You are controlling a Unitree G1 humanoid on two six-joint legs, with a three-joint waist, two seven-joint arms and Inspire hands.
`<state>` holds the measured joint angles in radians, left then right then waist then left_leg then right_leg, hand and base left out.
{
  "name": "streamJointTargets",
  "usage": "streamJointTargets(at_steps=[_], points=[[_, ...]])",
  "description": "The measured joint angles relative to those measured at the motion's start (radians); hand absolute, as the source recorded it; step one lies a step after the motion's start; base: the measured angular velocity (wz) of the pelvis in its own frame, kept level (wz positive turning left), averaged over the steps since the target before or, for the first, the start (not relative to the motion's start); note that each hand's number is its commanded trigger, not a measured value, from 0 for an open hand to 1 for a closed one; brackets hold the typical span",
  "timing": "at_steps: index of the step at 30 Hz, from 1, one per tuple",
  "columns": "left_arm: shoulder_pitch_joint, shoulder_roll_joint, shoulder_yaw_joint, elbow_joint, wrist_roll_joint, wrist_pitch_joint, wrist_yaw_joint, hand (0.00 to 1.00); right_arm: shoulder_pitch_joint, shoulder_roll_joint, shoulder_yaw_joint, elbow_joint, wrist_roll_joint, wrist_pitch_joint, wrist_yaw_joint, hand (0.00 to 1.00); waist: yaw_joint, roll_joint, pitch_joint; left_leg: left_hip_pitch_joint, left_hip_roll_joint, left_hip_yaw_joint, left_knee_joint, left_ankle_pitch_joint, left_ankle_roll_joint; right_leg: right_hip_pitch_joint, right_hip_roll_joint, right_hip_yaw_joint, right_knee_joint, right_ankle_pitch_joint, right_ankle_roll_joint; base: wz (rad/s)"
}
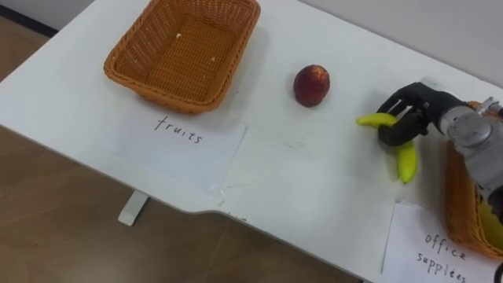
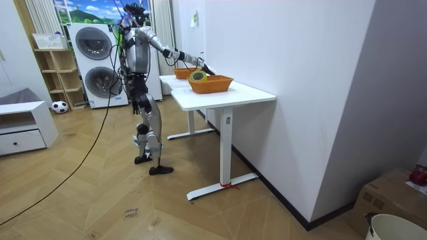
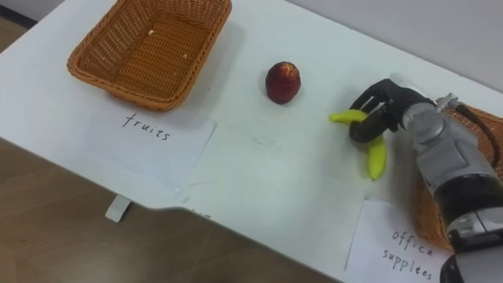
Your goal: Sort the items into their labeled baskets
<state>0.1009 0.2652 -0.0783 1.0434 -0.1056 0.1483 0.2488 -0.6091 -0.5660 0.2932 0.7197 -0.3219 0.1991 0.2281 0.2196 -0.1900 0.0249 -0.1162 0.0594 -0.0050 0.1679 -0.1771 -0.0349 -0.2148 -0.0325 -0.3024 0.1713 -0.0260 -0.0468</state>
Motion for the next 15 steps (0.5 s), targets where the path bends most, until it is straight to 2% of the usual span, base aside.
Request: streamJointTargets(at_steps=[10,15], points=[[0.010,0.000,0.057,-0.013,0.008,-0.024,0.014,0.00,0.003,-0.002,-0.010,-0.193,0.002,0.000,-0.002,1.00,-0.041,0.004,-0.0039,0.033,0.000,0.009,-0.003,0.001,0.001,0.023,0.000,0.001,0.000,-0.001,0.001,-0.03],[0.042,-0.005,0.087,-0.026,0.006,-0.026,0.039,0.00,0.003,-0.004,-0.015,-0.358,0.008,0.021,-0.003,1.00,-0.054,0.013,-0.0187,0.063,0.001,0.022,-0.017,-0.001,0.003,0.047,0.000,0.000,-0.001,-0.001,0.002,-0.06]])
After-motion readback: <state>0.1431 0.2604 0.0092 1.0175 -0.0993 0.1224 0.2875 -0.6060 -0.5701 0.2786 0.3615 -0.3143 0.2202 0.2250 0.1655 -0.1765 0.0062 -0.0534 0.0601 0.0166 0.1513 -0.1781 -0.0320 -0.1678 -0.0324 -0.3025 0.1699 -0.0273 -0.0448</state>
